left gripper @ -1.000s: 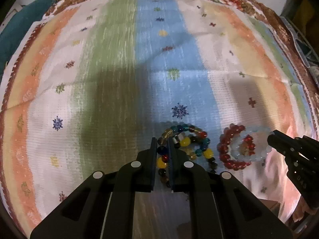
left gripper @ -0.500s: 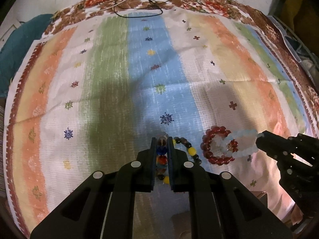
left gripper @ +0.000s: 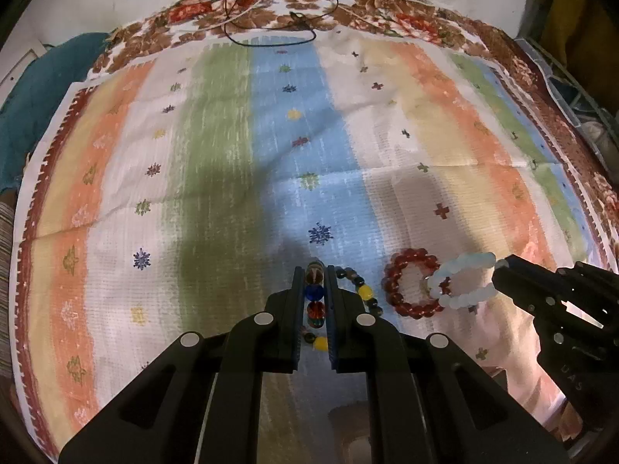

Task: Organize jewelry
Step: 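Lift multicolour bracelet with left tool toward tin while right tool lifts pale blue bracelet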

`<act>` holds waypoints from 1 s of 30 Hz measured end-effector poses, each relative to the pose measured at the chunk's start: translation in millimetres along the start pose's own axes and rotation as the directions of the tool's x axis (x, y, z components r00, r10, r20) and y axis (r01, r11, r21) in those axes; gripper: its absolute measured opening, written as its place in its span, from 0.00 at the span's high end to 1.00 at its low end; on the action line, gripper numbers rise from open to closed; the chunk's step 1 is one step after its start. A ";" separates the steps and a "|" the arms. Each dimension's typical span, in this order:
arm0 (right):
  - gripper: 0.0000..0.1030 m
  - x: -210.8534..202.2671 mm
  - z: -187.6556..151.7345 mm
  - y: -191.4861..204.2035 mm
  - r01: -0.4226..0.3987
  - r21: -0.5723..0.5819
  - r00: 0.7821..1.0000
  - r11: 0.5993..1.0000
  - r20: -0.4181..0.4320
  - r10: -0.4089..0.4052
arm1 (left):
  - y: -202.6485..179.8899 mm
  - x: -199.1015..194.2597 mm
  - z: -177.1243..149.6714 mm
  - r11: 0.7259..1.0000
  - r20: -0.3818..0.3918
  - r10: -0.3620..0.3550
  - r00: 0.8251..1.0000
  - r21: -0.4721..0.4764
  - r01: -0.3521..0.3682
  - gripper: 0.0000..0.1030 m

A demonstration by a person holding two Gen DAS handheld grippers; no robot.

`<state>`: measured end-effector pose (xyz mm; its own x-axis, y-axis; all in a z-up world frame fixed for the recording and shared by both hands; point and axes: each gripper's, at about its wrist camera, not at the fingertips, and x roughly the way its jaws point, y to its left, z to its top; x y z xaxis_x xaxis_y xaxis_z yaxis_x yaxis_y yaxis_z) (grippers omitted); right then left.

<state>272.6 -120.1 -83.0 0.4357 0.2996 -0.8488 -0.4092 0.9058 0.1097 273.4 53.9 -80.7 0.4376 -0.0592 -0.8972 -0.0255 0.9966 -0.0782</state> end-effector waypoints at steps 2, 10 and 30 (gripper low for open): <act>0.88 -2.9 0.0 -1.8 -0.020 0.024 1.000 1.000 0.006 0.020 | -1.6 -3.7 -1.1 1.000 0.009 0.000 1.000 -0.003 0.000 0.91; 0.88 -16.4 -3.0 1.3 0.013 0.011 0.999 1.000 0.038 -0.014 | -12.4 -16.8 -7.0 1.000 0.027 -0.001 1.000 0.006 0.000 0.91; 0.88 -58.2 -16.0 17.0 0.040 -0.021 0.992 0.999 0.123 -0.037 | -22.0 -75.9 -28.2 0.997 0.134 -0.077 0.988 -0.010 0.079 0.91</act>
<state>227.5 -126.9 -40.0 0.5457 0.3006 -0.7822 -0.4087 0.9104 0.0647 215.4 34.9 -23.1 0.5548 -0.1272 -0.8222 0.0003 0.9883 -0.1527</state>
